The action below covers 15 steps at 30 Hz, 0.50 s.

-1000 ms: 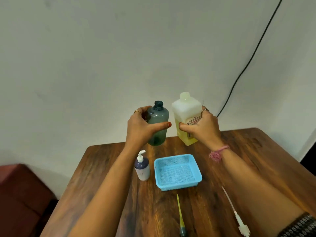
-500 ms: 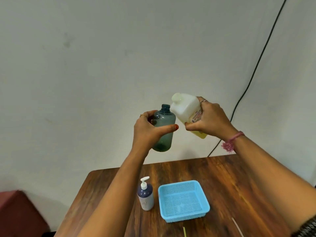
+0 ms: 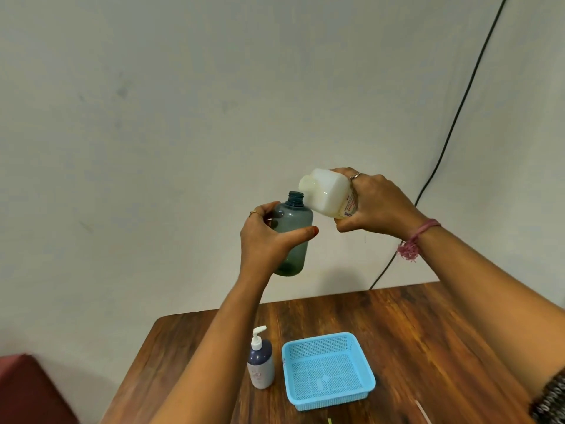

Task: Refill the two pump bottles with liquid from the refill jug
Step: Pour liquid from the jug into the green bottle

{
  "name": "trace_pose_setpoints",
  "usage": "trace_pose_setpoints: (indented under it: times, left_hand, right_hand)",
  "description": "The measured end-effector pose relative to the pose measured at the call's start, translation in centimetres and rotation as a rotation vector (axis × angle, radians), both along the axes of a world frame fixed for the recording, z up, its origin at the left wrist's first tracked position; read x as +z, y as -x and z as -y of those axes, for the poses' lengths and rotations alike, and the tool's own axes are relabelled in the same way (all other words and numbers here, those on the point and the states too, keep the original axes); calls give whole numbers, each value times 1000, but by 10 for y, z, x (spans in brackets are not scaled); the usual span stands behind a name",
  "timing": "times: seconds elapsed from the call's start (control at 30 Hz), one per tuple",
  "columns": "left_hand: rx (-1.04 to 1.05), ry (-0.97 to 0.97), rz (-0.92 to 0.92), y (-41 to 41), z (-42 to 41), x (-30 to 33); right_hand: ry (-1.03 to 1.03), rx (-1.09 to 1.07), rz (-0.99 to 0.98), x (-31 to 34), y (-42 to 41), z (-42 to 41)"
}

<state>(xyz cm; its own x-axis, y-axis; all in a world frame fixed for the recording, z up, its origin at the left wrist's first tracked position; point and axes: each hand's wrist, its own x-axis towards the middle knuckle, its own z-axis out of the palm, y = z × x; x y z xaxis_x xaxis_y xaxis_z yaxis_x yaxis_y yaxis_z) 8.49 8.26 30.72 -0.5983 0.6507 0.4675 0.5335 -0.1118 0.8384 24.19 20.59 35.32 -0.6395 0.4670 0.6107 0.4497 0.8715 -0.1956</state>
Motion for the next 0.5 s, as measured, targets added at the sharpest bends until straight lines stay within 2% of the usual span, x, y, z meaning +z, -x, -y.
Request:
trace_pose_setpoints:
  times: [0.5]
  left_hand:
    - [-23, -22, 25, 4, 8, 4]
  right_hand:
    - [-88, -69, 74, 14, 2, 6]
